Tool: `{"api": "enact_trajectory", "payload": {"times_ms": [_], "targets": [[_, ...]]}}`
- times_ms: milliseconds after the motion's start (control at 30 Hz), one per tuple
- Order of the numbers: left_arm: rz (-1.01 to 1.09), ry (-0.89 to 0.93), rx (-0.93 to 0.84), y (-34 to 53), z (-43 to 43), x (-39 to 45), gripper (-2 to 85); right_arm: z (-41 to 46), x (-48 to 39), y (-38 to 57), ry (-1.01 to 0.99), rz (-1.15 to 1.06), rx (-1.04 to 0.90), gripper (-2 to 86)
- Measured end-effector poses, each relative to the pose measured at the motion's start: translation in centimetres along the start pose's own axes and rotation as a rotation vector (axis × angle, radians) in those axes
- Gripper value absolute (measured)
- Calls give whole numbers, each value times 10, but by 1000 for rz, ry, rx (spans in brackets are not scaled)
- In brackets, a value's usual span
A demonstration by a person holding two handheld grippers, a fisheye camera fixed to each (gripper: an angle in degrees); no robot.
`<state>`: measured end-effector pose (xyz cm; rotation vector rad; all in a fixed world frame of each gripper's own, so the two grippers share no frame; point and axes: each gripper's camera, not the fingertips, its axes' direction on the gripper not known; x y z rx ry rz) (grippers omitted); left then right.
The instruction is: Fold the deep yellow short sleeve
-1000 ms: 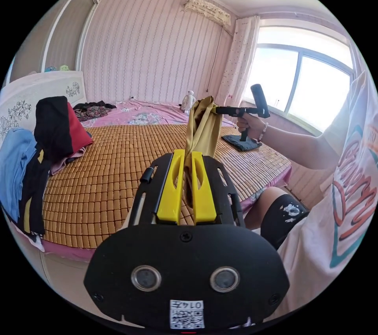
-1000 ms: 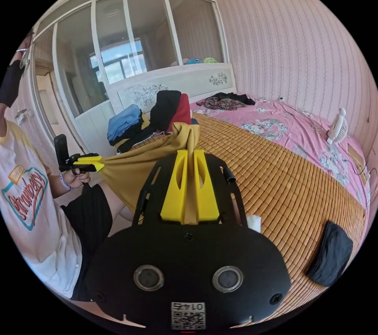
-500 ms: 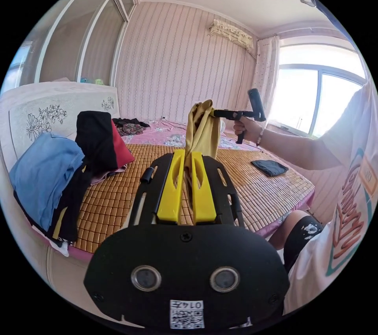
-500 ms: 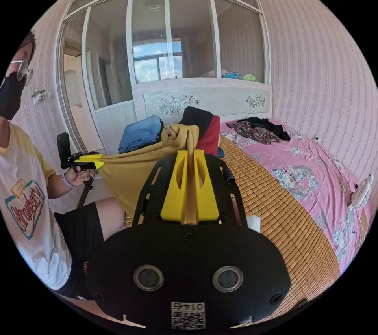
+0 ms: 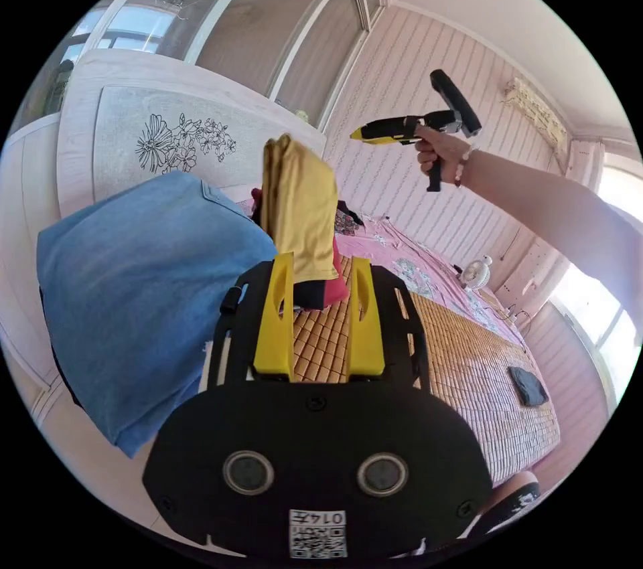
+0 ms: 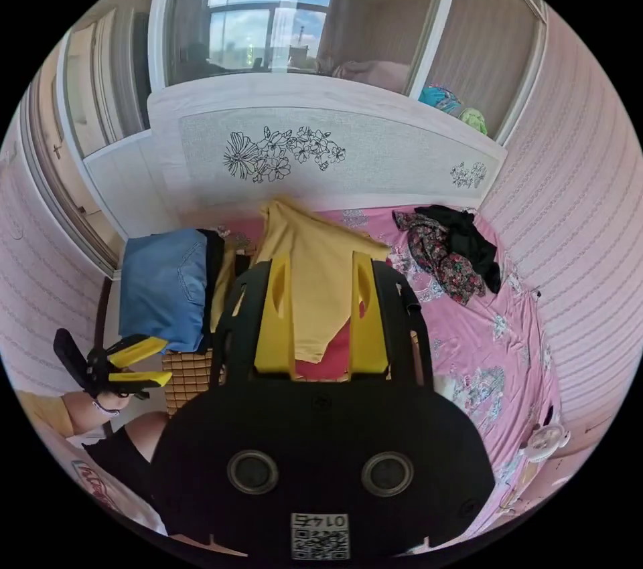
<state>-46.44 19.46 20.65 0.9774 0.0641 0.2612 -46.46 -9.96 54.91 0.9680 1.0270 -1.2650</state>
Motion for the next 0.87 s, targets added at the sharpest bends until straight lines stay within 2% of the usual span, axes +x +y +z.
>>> {"api": "enact_trajectory", "payload": {"times_ms": [67,167,233,267,333,433,467,567,633,733,867], "targets": [[32,60,3,26,-10,13,113,9,1,45,-8,18,-9,118],[74,151,-51,70,-24,42,109,1,-1,172,-16,43,-56,114],[108,185,-108,97,-31,65,108,-29,-14,310,53,94,-129,110],[135,201,-155,115,-34,82,108,-39,-19,348,86,114,-160,109],[170,227,-213,140,-39,107,109,-89,-48,497,208,268,-318,104],[184,306,-301,170,-40,147,109,-178,-95,655,285,515,-456,98],[205,350,-332,177,-38,166,107,-198,-105,681,304,559,-458,96],[331,386,-371,189,-31,222,94,-292,-144,781,428,787,-413,93],[418,426,-363,194,-26,259,88,-354,-161,836,478,932,-290,94],[518,542,-377,202,-9,319,92,-403,-172,891,522,1050,-110,95],[695,622,-430,212,28,408,101,-430,-167,946,547,1168,-11,99]]}}
